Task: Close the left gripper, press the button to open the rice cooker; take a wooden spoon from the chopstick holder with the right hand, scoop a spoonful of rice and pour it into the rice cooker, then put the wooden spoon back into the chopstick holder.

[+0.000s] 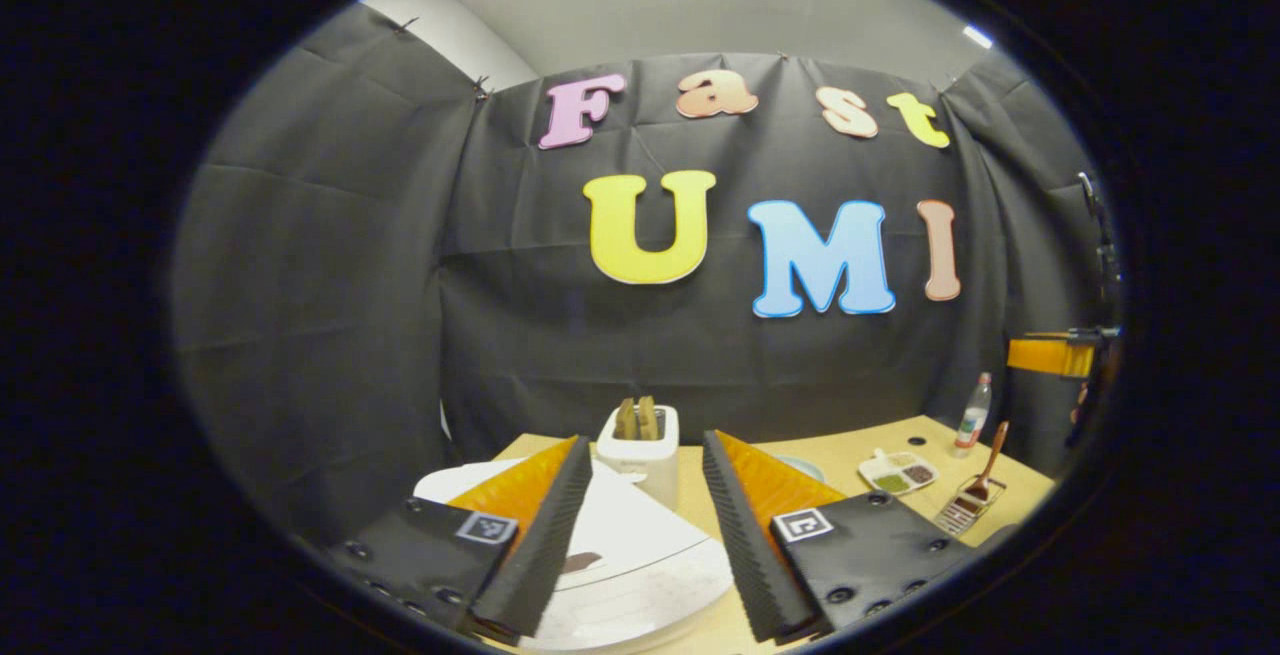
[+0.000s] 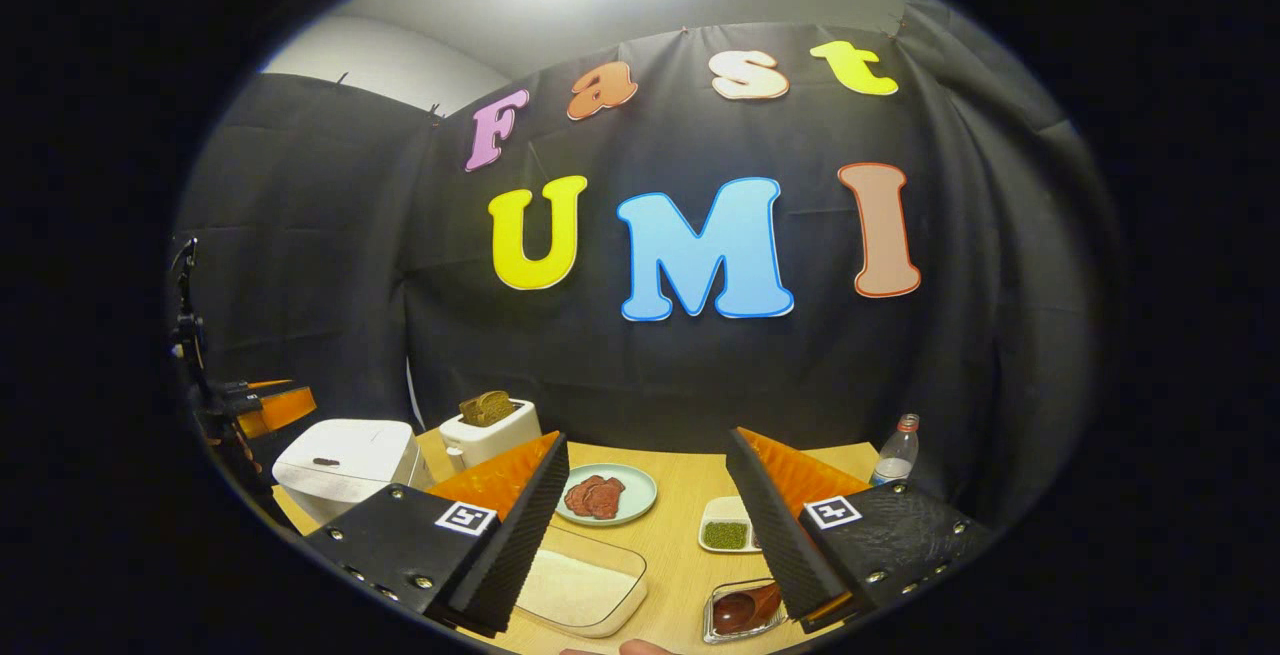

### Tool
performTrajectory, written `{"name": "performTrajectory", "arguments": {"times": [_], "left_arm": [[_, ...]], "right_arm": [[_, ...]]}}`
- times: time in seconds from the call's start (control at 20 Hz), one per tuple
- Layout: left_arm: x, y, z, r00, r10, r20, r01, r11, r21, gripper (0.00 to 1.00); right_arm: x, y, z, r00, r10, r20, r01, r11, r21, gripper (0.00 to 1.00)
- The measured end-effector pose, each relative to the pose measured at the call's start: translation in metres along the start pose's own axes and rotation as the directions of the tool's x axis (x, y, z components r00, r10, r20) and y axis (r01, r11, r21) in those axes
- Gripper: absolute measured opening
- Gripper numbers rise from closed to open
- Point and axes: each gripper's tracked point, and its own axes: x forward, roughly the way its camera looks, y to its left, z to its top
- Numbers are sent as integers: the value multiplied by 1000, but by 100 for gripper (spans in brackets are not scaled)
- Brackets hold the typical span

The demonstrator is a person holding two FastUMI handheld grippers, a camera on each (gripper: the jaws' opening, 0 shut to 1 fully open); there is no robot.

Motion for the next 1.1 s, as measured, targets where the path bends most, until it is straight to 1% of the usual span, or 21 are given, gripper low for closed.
{"name": "performTrajectory", "arguments": {"times": [0.15,0.2,0.35,0.4,0.5,0.55,0.6,0.65,0.7,0.75,0.8,0.85,0.95,1.0,1.05,1.1], "left_arm": [[2,-51,38,996,-72,59,72,997,4,99],[3,-65,47,994,-88,70,87,996,12,93],[11,-94,52,991,-118,64,116,993,40,93],[14,-101,51,990,-125,57,123,991,44,99],[13,-104,46,990,-130,49,128,991,46,100],[12,-103,45,990,-130,49,128,991,45,96],[12,-100,43,991,-126,46,124,991,42,96],[11,-93,39,992,-117,39,116,993,37,100],[7,-84,32,993,-113,30,112,993,30,100],[2,-73,22,994,-103,21,103,994,24,89],[-3,-56,12,996,-83,14,82,996,19,91],[-6,-38,6,998,-59,8,59,998,15,65],[-8,-3,-9,1000,-16,-19,16,1000,-14,18],[-10,12,-17,999,-3,-43,2,999,-32,13],[-13,24,-28,997,6,-75,-10,999,-52,12],[-6,34,-43,994,10,-104,-17,997,-69,11]], "right_arm": [[5,-10,9,1000,-24,-13,24,1000,7,96],[4,-15,14,999,-35,-12,35,999,2,96],[-4,-24,29,998,-64,14,64,998,-24,96],[-7,-25,32,997,-68,24,69,997,-27,96],[-11,-29,36,996,-78,38,79,996,-29,96],[-12,-29,37,996,-75,42,77,997,-30,96],[-13,-29,35,996,-75,39,76,997,-32,96],[-13,-28,31,997,-71,33,72,997,-33,96],[-14,-24,27,998,-60,23,61,998,-31,96],[-15,-21,21,999,-46,13,47,998,-29,96],[-15,-18,16,999,-37,1,37,999,-28,96],[-16,-17,12,999,-36,-8,36,999,-29,96],[-18,-14,8,999,-36,-15,36,999,-39,96],[-19,-12,4,999,-33,-16,32,999,-42,96],[-19,-10,3,999,-28,-19,28,999,-42,96],[-20,-8,-1,999,-24,-22,23,999,-40,96]]}}
